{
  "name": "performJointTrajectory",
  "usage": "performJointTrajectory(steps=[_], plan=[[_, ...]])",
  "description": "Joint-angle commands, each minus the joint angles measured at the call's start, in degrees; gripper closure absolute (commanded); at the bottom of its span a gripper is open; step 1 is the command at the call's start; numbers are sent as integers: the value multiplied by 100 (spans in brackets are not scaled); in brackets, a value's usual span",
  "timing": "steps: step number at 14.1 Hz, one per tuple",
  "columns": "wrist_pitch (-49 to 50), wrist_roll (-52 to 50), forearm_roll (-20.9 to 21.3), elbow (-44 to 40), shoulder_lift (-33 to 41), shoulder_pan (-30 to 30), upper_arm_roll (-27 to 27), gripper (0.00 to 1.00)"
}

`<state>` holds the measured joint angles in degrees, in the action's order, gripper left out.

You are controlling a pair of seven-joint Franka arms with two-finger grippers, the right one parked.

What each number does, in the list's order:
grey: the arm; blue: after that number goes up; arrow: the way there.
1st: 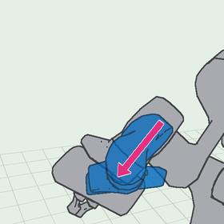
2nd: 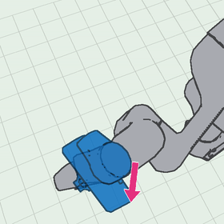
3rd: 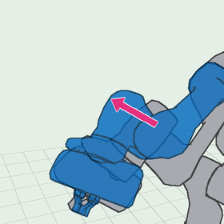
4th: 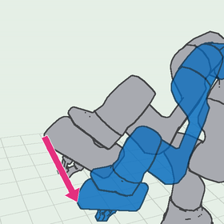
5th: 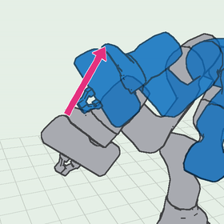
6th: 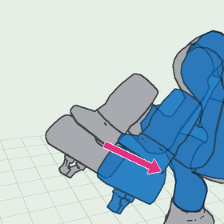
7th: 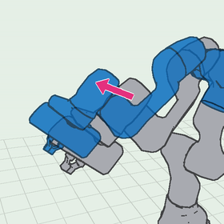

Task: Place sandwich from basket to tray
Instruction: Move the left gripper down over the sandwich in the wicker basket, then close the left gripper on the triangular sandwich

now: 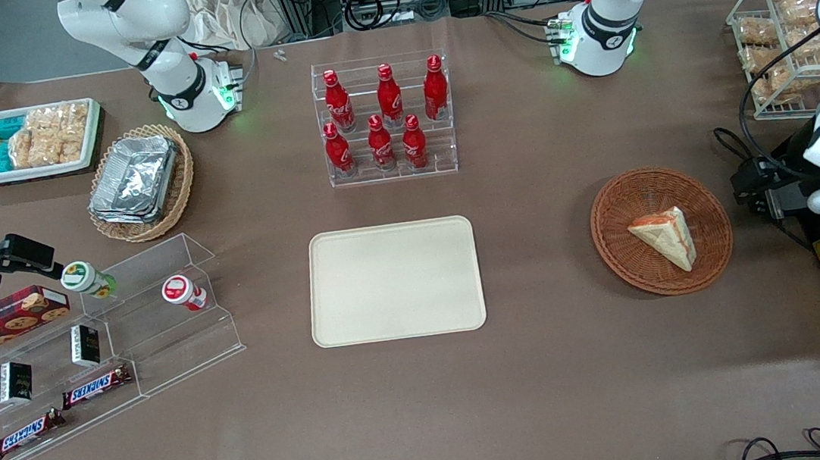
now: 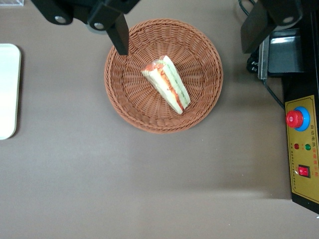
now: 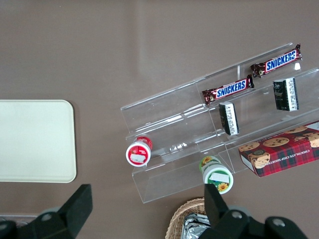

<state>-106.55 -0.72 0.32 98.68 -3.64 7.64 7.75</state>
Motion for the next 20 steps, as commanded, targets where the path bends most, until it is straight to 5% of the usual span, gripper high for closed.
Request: performJointTrajectory(steps=[1,6,11,16,20], plan=[[362,-226,109,-333,-243,1,42,0],[372,-288,91,-367,-374,0,42,0],[215,-1595,91,186,-392,27,25,0],[-1120,-3229,109,1512,-313,62,7,0],[-2156,-3461,118,2355,-401,62,-2,0]])
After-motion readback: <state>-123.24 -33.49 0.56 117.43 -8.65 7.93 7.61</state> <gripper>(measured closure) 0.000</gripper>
